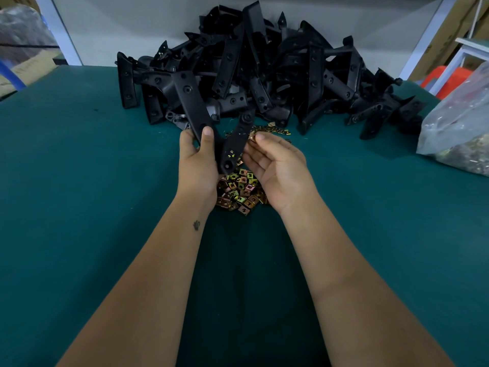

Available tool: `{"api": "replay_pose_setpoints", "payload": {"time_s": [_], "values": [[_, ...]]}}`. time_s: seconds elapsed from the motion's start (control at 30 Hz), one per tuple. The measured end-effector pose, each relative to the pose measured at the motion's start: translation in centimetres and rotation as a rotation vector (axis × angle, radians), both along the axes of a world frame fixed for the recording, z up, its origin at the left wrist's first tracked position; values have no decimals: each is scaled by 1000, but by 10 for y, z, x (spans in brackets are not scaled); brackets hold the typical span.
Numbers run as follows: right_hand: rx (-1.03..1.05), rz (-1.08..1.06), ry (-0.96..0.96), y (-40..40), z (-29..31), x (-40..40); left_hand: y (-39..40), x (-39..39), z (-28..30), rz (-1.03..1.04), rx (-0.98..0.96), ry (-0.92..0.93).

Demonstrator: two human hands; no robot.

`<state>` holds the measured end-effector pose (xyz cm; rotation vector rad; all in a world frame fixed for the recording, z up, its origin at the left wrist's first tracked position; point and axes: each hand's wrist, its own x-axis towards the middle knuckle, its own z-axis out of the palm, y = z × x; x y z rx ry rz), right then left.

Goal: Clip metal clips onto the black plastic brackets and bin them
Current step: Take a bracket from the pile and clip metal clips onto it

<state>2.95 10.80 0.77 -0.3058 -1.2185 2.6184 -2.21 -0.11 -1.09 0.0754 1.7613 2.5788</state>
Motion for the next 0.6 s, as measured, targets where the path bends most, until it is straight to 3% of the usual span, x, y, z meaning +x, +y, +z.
{"api": "replay_pose_setpoints", "payload": {"time_s": [0.6], "values": [[-21, -6, -39, -1, 0, 0, 1, 1, 2, -5, 9, 6]]}}
